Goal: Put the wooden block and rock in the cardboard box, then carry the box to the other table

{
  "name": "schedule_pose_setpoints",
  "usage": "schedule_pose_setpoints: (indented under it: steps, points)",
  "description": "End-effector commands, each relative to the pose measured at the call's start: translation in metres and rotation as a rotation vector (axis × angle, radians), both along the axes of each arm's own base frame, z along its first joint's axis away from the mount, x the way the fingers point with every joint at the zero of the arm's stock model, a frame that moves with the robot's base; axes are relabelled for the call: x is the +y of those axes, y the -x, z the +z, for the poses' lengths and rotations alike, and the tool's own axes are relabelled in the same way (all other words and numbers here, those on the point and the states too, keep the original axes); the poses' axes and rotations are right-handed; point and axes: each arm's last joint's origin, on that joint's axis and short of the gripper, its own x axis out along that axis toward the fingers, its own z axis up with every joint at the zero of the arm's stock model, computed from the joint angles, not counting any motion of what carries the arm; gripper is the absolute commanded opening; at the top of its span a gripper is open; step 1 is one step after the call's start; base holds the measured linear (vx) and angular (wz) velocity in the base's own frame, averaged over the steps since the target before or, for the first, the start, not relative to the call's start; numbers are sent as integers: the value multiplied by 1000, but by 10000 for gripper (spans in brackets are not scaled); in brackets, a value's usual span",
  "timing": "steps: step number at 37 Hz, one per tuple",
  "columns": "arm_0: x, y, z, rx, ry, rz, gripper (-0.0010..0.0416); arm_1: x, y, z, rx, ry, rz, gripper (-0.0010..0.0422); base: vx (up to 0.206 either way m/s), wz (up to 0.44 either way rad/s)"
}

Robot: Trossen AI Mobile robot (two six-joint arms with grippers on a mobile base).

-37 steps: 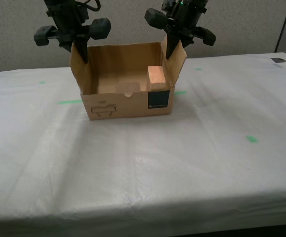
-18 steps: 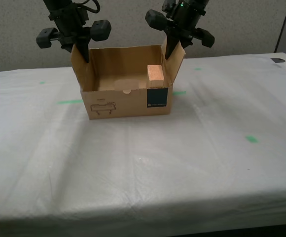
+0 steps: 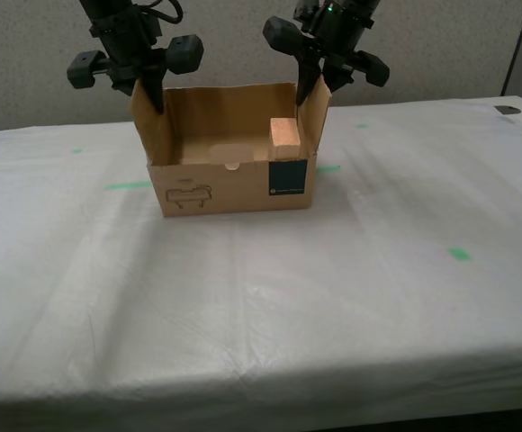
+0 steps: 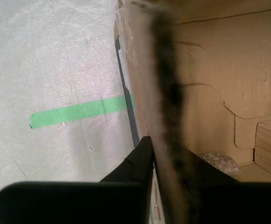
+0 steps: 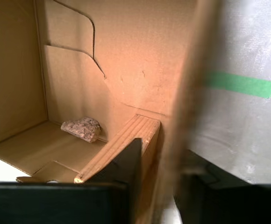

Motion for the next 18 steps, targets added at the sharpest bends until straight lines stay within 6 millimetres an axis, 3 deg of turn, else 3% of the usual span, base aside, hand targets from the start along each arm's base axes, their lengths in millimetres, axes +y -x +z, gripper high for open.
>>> schedule_pose_setpoints:
  steps: [1, 18]
  points:
    - [0, 0, 1, 1, -4, -2, 127, -1, 0, 1, 1, 12, -2, 61, 0, 0]
    - [-1, 2, 0, 26, 8, -1, 382, 0, 1, 2, 6, 18, 14, 315, 0, 0]
